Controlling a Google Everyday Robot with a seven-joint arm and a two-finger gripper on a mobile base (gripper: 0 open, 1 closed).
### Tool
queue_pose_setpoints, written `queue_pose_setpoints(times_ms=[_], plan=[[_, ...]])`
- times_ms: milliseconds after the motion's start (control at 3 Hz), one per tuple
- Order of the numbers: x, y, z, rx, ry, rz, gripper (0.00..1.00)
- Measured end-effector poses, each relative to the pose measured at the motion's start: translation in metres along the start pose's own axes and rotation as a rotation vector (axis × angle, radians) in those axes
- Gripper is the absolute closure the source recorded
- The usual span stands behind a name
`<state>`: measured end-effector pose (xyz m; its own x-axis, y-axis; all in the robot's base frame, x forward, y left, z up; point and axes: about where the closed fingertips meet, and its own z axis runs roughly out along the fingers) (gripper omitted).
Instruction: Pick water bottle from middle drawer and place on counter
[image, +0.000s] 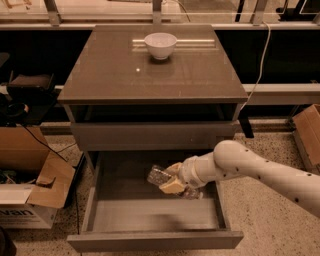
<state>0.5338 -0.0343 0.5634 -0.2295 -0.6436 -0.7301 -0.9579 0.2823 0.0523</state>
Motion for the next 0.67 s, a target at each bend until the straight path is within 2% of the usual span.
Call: queue_pose_setpoints(times_ms=[333,667], plan=[[-0.045,0.008,-0.064,-0.011,-0.036,-0.104,1.0],[-0.091,-0.003,-0.122,0.034,-0.026,-0.201,1.0]])
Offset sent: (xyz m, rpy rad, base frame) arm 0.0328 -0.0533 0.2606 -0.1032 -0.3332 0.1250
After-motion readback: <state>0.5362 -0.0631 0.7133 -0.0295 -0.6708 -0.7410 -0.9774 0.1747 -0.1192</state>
